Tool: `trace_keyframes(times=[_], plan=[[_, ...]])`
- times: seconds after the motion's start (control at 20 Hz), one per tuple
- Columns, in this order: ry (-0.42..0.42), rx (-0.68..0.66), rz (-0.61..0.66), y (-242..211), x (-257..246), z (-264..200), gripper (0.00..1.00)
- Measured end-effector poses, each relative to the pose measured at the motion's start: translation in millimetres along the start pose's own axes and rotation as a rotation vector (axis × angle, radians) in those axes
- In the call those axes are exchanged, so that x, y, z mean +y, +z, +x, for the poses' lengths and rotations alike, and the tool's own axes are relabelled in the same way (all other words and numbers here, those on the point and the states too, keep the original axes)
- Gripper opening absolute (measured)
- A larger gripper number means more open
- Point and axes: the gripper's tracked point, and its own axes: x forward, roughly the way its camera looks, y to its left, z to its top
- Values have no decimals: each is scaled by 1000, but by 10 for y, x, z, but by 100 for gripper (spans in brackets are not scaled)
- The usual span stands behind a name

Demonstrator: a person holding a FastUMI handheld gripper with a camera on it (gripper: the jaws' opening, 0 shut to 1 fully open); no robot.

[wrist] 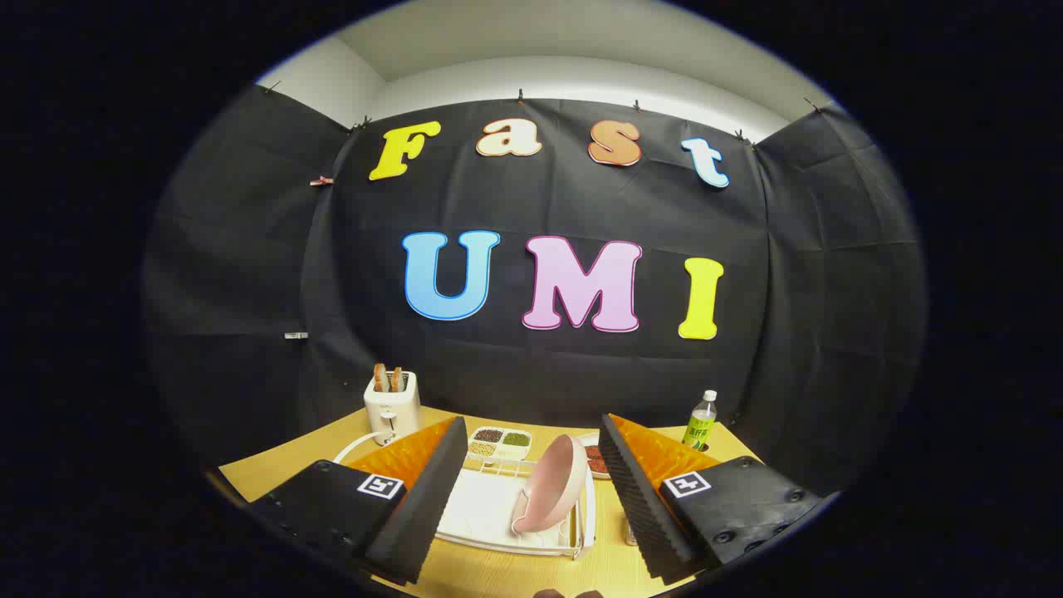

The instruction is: Take the plate from the dish rack, then take the spoon from the basket and place it into the plate.

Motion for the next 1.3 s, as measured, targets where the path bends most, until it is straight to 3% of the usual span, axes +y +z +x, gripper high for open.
trace_keyframes(times=[1.0, 1.15, 1.3], plan=[[-20, 103, -10, -243, -265, 405, 97], [-27, 158, -29, -308, -324, 557, 98], [18, 256, -47, -425, -293, 753, 98]])
